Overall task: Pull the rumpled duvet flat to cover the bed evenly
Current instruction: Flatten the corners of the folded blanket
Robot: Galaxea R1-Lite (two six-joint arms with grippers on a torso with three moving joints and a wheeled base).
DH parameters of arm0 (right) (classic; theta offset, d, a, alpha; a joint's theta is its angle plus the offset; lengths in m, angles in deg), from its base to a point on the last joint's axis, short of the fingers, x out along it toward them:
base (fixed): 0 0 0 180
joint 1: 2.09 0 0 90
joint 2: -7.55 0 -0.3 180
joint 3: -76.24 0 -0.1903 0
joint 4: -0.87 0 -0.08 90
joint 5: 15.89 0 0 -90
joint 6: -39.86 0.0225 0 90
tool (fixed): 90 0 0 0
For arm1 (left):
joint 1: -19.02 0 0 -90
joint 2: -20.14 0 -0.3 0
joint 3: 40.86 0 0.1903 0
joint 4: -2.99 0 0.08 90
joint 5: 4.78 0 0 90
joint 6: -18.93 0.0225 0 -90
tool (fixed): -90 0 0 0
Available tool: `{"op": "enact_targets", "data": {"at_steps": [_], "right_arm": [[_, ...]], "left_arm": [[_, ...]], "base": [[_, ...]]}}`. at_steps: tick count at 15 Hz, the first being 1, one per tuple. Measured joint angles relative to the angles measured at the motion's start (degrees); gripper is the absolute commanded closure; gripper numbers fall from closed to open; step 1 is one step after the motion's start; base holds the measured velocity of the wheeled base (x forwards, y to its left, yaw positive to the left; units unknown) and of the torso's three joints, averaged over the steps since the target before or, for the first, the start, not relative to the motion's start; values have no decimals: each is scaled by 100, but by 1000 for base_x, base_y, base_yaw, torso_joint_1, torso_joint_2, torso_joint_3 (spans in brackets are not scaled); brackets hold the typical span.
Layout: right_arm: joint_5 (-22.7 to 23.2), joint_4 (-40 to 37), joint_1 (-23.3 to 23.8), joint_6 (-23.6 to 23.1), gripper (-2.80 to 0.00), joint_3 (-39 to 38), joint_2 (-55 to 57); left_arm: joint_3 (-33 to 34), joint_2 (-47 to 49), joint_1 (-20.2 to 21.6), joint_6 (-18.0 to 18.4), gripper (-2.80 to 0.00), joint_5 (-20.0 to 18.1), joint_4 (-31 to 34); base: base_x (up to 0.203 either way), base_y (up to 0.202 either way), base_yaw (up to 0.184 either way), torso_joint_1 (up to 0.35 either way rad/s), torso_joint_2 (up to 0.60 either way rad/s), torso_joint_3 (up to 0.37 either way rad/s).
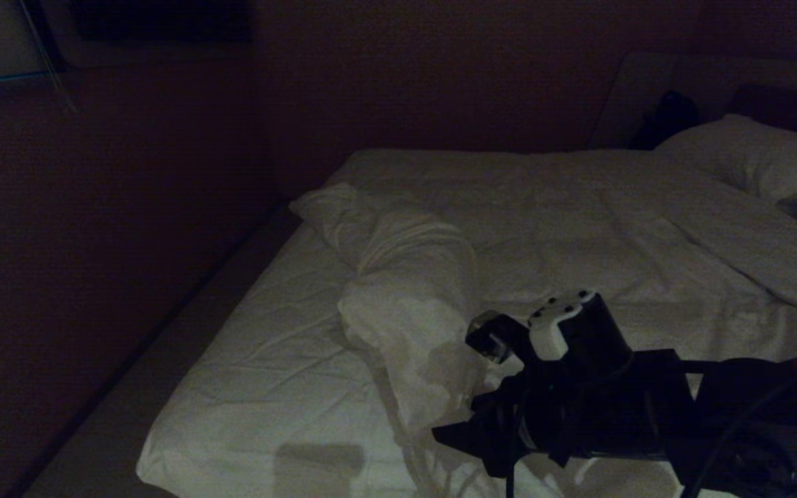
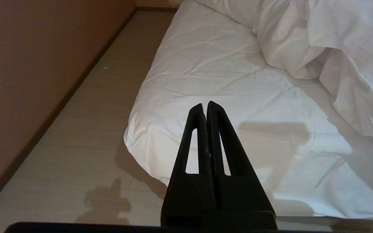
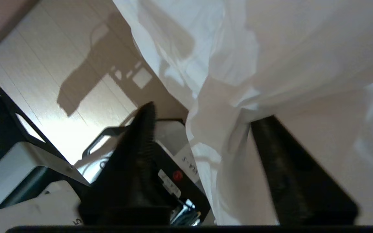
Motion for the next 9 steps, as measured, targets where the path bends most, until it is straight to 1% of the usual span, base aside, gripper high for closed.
{"op": "enact_targets", "data": {"at_steps": [4,9], "right_arm": [[-2,-27,147,-13,-280,4,-496],[0,0,625,11,-280,65,-966]], "left_arm": [[0,1,0,0,0,0,0],[0,1,0,-1,0,0,0]], "base": [[0,0,0,0,0,0],[0,0,0,0,0,0]]}}
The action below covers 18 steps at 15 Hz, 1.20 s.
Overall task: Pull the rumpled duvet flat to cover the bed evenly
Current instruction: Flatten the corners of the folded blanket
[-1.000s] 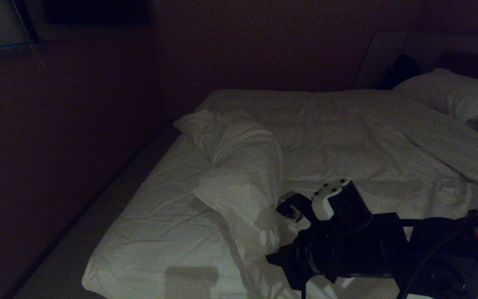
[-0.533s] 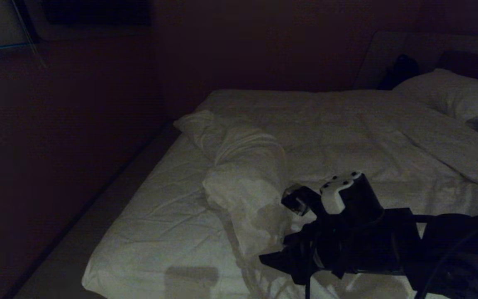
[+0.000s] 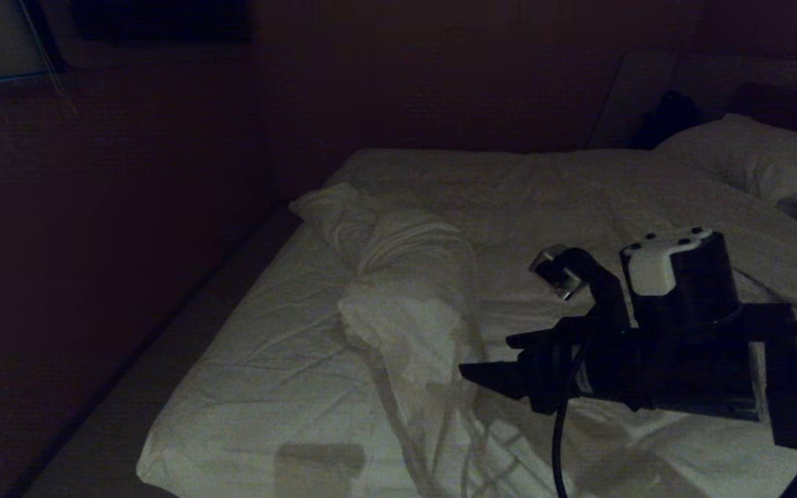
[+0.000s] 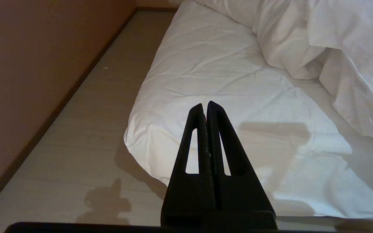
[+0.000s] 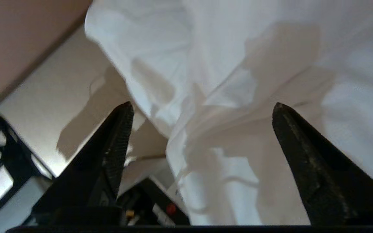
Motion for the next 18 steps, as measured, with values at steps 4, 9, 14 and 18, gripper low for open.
{"op": "enact_targets", "data": {"at_steps": [4,9,14,18], "right_arm": [[7,38,307,10,-280,32,-42],[11,258,736,-2,0,35,149],[5,444,965,-18,0,80,435],[2,438,1106,22,0,241,686]], "left_arm": [[0,-1,0,1,0,0,-2],[0,0,0,4,0,0,0],[0,-1,0,4,0,2,0],[0,-1,0,1,0,0,0]], "base": [[0,0,0,0,0,0],[0,0,0,0,0,0],[0,0,0,0,0,0],[0,0,0,0,0,0]]}}
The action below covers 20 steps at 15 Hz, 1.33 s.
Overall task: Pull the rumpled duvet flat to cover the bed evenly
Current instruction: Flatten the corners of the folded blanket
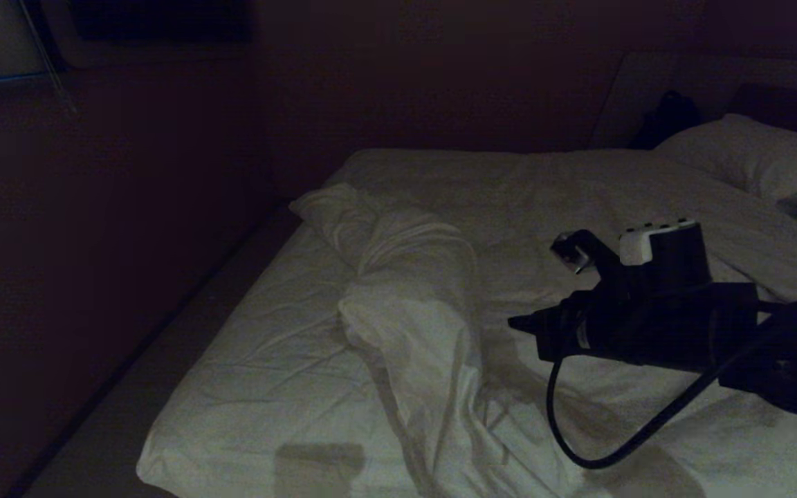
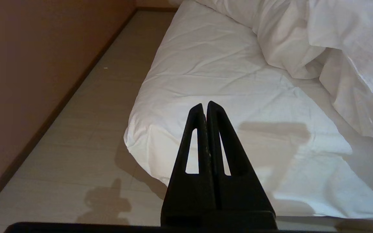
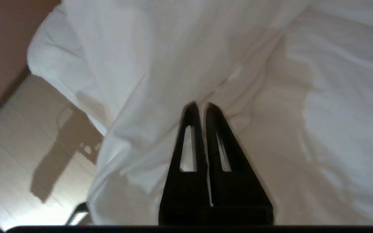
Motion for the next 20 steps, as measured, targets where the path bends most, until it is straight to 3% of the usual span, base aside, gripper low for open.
{"op": "enact_targets", "data": {"at_steps": [6,15,16,20], "right_arm": [[9,-6,118,164,0,251,293],[66,11,-87,1334,0,596,712],[91,13,-94,1440,-280,610,747],[197,4,-105,1684,-280,645,848]], "left_arm": [[0,0,0,3,0,-2,0],[0,0,0,0,0,-2,0],[0,0,0,3,0,-2,0],[0,0,0,2,0,0,0]], "base": [[0,0,0,0,0,0],[0,0,0,0,0,0],[0,0,0,0,0,0],[0,0,0,0,0,0]]}}
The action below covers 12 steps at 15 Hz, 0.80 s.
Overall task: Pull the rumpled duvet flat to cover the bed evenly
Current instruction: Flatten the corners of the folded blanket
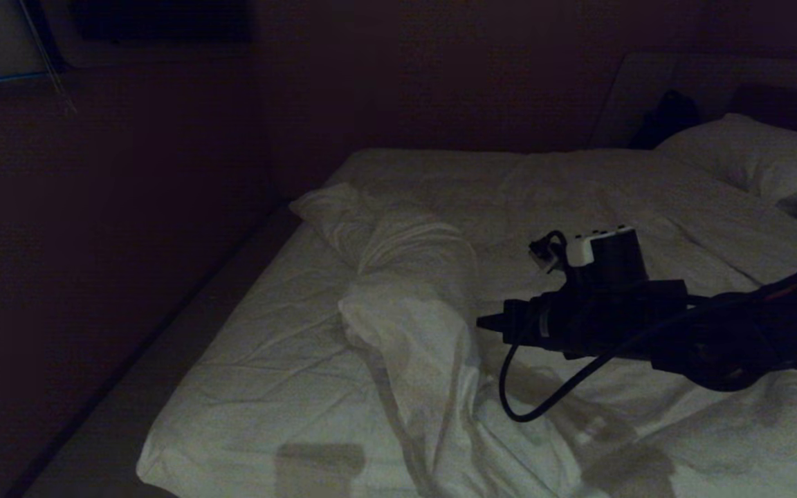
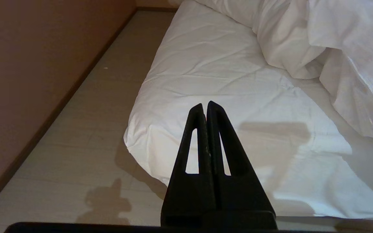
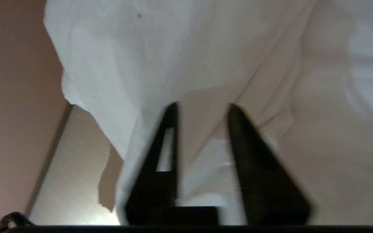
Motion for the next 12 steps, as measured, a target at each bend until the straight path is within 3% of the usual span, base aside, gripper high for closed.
{"op": "enact_targets", "data": {"at_steps": [6,12], "right_arm": [[460,-13,49,319,-280,34,32],[1438,-4,351,662,-280,74,227]], "left_arm": [[0,-1,0,1,0,0,-2],[-2,1,0,0,0,0,-2]], "base": [[0,0,0,0,0,0],[0,0,0,0,0,0]]}}
